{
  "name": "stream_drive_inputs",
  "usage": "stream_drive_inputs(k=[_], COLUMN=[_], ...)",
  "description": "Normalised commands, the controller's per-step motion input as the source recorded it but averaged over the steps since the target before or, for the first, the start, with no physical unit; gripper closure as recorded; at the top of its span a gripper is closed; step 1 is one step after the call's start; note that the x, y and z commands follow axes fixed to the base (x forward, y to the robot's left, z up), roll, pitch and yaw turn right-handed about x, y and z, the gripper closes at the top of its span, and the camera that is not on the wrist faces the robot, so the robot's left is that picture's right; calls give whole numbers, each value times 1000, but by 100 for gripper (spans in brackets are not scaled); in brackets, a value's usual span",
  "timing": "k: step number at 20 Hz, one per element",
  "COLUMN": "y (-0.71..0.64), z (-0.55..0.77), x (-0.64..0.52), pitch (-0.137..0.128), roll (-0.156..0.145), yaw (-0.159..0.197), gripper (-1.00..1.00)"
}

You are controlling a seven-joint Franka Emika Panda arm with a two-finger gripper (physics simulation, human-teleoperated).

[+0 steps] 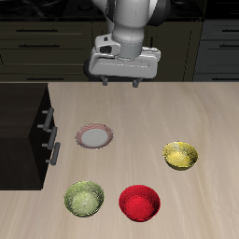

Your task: Open the top drawer of the wooden cabinet

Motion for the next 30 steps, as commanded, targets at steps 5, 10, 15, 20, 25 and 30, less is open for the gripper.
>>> stream_drive_inputs(k=[5, 10, 15, 20, 25, 30], y=[-50, 153, 39, 53, -11, -48], z=[-114, -77, -24, 37, 62, 21], x=[326, 340, 245, 167, 95, 102], pitch=[4, -37, 17, 24, -17, 9], roll=[-29, 6, -9, 79, 8, -40], yaw=[23, 32, -23, -67, 3, 11], gripper=[-100, -100, -100, -100, -100, -100])
